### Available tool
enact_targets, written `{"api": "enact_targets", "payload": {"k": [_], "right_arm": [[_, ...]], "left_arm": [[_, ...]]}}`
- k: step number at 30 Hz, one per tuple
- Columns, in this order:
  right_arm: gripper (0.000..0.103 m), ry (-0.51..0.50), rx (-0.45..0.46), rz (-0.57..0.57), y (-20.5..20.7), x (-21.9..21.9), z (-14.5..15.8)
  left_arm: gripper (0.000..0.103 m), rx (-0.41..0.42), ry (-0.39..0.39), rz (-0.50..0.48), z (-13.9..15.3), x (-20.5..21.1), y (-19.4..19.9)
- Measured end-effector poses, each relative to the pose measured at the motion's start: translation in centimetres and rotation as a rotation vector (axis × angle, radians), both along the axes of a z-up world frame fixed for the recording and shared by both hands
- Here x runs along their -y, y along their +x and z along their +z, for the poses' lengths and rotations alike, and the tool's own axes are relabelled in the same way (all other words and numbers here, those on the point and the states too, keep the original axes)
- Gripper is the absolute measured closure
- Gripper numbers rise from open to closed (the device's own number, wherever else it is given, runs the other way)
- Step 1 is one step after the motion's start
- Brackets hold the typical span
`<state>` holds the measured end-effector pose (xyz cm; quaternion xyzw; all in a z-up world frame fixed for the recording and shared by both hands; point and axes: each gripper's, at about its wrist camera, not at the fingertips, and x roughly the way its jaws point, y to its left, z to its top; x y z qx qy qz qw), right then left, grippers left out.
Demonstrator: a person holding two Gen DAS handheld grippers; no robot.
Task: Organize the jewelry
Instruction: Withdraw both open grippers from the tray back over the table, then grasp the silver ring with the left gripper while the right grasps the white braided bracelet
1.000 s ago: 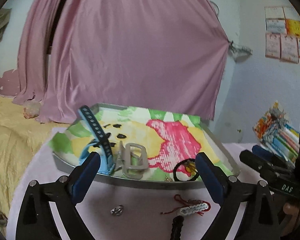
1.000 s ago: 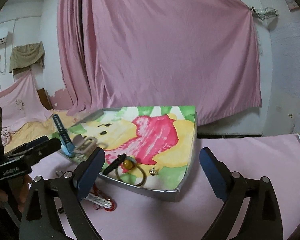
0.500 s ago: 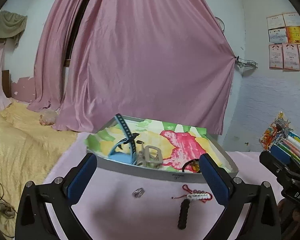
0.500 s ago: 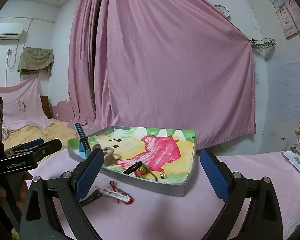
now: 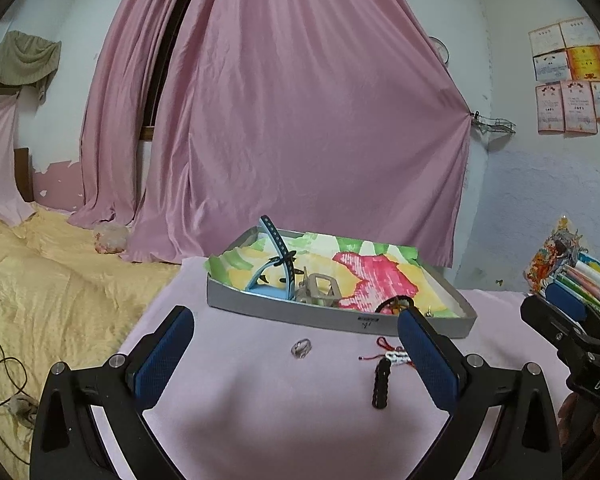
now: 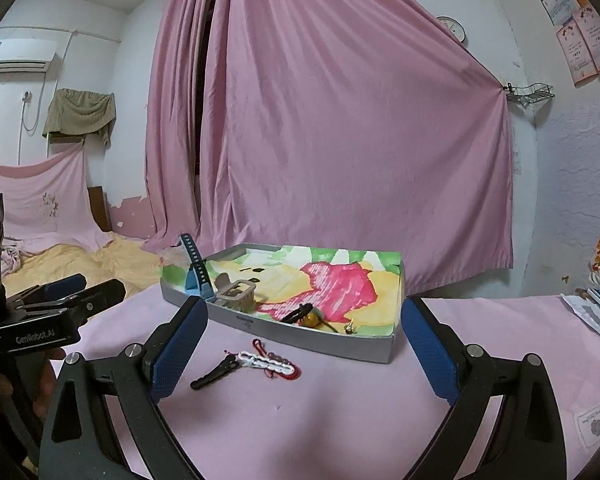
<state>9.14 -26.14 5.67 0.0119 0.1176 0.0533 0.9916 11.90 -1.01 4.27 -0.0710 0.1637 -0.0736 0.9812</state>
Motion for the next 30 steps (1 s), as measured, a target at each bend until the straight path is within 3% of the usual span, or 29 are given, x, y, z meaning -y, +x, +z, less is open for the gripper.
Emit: {"api": "enact_targets", "payload": {"k": [14, 22, 30], "right_arm": [[0.008, -0.014, -0.105, 0.009, 0.3, -0.1, -1.3], [0.008, -0.110, -0.262, 0.041, 3.0, -0.3, -1.9], [0.008, -0.030, -0.441, 0.095, 6.3, 0.8, -3.2]], "left_arm": [[0.001, -0.116, 0.008, -0.036, -1.8, -0.7, 0.3], [0.001, -0.250, 0.005, -0.049, -2.8, -1.9, 2.5], [0.001, -0.336, 0.023, -0.058, -3.4, -1.7, 4.7]]}}
